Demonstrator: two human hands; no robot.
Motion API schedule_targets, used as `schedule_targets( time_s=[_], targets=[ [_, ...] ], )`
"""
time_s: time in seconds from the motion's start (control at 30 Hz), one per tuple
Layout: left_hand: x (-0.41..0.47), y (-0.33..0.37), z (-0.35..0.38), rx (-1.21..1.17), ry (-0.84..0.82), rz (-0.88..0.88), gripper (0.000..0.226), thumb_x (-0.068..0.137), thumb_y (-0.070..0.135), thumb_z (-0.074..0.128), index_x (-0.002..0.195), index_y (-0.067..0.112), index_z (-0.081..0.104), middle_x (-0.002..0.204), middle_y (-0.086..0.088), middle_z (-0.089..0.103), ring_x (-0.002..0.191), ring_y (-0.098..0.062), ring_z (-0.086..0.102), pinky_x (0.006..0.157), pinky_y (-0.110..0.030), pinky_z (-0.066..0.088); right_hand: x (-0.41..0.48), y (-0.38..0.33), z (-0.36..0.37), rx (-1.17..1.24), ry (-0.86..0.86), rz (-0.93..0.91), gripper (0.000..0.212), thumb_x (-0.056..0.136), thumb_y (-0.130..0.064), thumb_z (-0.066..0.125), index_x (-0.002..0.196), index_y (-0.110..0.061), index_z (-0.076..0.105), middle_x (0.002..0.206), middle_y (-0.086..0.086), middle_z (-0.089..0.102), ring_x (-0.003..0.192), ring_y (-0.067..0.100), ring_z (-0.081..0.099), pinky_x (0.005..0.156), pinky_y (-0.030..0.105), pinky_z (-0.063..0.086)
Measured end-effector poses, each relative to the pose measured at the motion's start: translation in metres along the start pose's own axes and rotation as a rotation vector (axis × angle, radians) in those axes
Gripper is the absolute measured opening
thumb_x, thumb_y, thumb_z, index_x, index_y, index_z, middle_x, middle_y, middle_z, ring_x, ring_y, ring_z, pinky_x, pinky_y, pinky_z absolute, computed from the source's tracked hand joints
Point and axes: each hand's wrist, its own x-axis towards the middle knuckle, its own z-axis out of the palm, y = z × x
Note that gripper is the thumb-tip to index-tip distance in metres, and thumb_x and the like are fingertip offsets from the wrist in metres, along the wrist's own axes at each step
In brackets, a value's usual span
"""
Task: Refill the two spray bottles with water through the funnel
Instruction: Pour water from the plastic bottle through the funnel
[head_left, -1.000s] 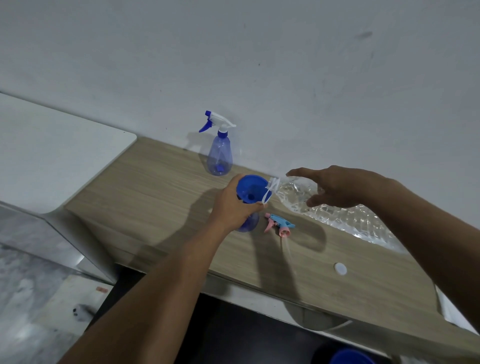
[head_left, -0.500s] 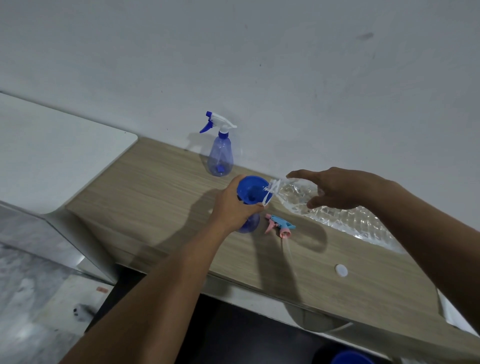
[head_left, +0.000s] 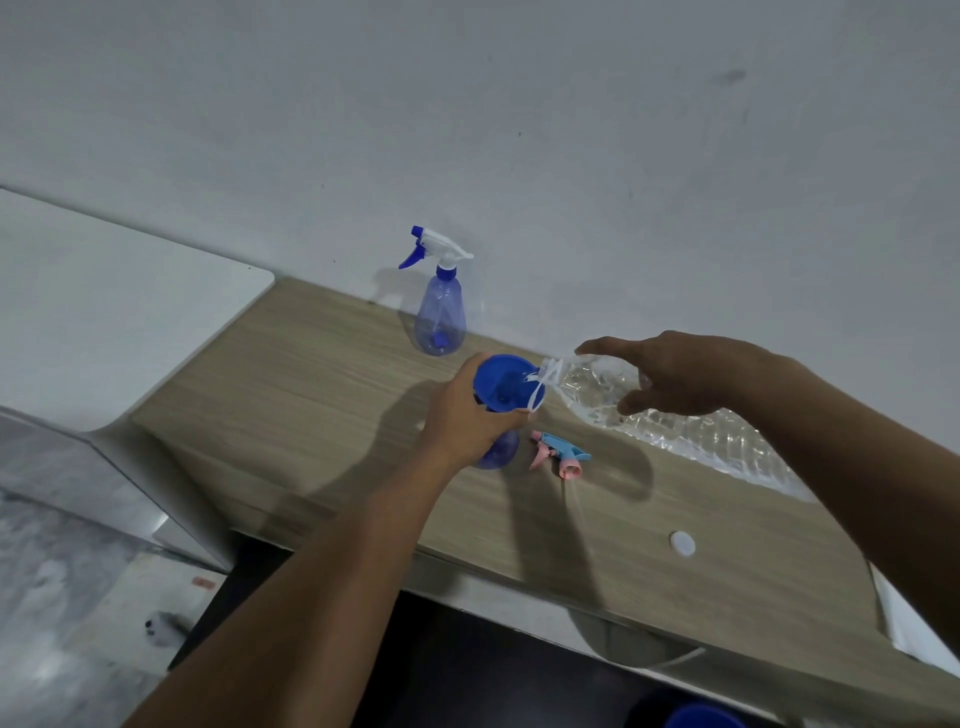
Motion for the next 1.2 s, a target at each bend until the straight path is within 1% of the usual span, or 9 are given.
schedule_targets(
  time_s=[0.07, 0.23, 0.3, 0.43, 0.57, 0.73, 0.93, 1.07, 1.2],
  targets=[
    [-0.001, 0.001, 0.0, -0.005, -0.002, -0.004, 0.062, 0.066, 0.027, 0.09, 0.119, 0.036, 0.06, 0.103, 0.018, 0.07, 0.091, 0.007, 0.064, 0.075, -0.012, 0.051, 0.001, 0.001, 0.001, 0.002, 0.004, -0.005, 0.08, 0.093, -0.042, 0.067, 0.151, -0.054, 0.013, 0.086, -0.012, 0.054, 0.091, 0.015, 0.062, 0.092, 0.042, 0.053],
    [-0.001, 0.002, 0.0, -0.026, -0.007, -0.028, 0.061, 0.066, 0.024, 0.09, 0.117, 0.038, 0.06, 0.101, 0.021, 0.07, 0.09, 0.008, 0.065, 0.077, -0.016, 0.053, 0.003, 0.006, 0.007, -0.01, 0.043, -0.032, 0.08, 0.094, -0.041, 0.067, 0.151, -0.054, 0.013, 0.078, -0.019, 0.049, 0.08, 0.007, 0.056, 0.088, 0.039, 0.053],
    [-0.001, 0.002, 0.0, -0.022, -0.003, -0.029, 0.062, 0.066, 0.024, 0.091, 0.116, 0.04, 0.059, 0.101, 0.022, 0.07, 0.089, 0.01, 0.064, 0.077, -0.015, 0.053, 0.005, 0.009, 0.01, -0.008, 0.071, -0.044, 0.08, 0.094, -0.043, 0.066, 0.15, -0.056, 0.012, 0.081, -0.015, 0.053, 0.08, 0.007, 0.057, 0.086, 0.039, 0.053],
    [-0.003, 0.003, 0.0, -0.017, 0.007, -0.025, 0.059, 0.065, 0.025, 0.091, 0.104, 0.053, 0.056, 0.098, 0.028, 0.068, 0.09, 0.009, 0.064, 0.083, -0.022, 0.056, 0.009, 0.017, 0.024, 0.018, 0.135, -0.072, 0.078, 0.094, -0.045, 0.064, 0.147, -0.061, 0.009, 0.104, 0.002, 0.066, 0.097, 0.021, 0.063, 0.089, 0.044, 0.053],
    [-0.004, 0.003, 0.002, -0.024, 0.011, -0.019, 0.061, 0.065, 0.023, 0.09, 0.109, 0.05, 0.058, 0.104, 0.024, 0.068, 0.095, 0.005, 0.065, 0.086, -0.028, 0.058, 0.015, 0.02, 0.04, 0.107, 0.203, -0.112, 0.079, 0.096, -0.039, 0.063, 0.147, -0.061, 0.007, 0.104, 0.0, 0.064, 0.1, 0.023, 0.061, 0.086, 0.04, 0.052],
    [-0.005, 0.005, 0.004, -0.04, 0.012, -0.031, 0.064, 0.065, 0.025, 0.091, 0.117, 0.044, 0.059, 0.107, 0.019, 0.069, 0.097, 0.003, 0.065, 0.083, -0.025, 0.058, 0.021, 0.026, 0.05, 0.344, 0.378, -0.174, 0.076, 0.097, -0.033, 0.065, 0.15, -0.05, 0.014, 0.108, 0.007, 0.065, 0.103, 0.022, 0.062, 0.09, 0.039, 0.051],
    [-0.01, 0.014, 0.003, -0.032, 0.014, -0.068, 0.066, 0.069, 0.022, 0.09, 0.125, 0.035, 0.057, 0.108, 0.018, 0.068, 0.094, 0.01, 0.062, 0.064, -0.003, 0.047, 0.044, 0.043, 0.065, 0.577, 0.623, -0.116, 0.072, 0.095, -0.026, 0.069, 0.149, -0.035, 0.022, 0.107, 0.006, 0.06, 0.093, 0.019, 0.06, 0.09, 0.037, 0.05],
    [-0.011, 0.016, 0.005, -0.01, 0.008, -0.087, 0.07, 0.069, 0.025, 0.091, 0.129, 0.036, 0.055, 0.112, 0.017, 0.066, 0.098, 0.005, 0.062, 0.062, -0.002, 0.047, 0.059, 0.048, 0.071, 0.698, 0.728, -0.044, 0.073, 0.094, -0.021, 0.069, 0.15, -0.028, 0.021, 0.109, 0.008, 0.057, 0.095, 0.019, 0.057, 0.091, 0.034, 0.047],
    [-0.011, 0.015, 0.007, 0.01, 0.034, -0.086, 0.071, 0.069, 0.026, 0.091, 0.129, 0.035, 0.055, 0.112, 0.015, 0.067, 0.099, 0.004, 0.063, 0.064, -0.003, 0.048, 0.069, 0.051, 0.072, 0.815, 0.762, -0.006, 0.076, 0.095, -0.017, 0.068, 0.147, -0.028, 0.014, 0.111, 0.011, 0.055, 0.101, 0.023, 0.059, 0.093, 0.04, 0.051]
  ],
)
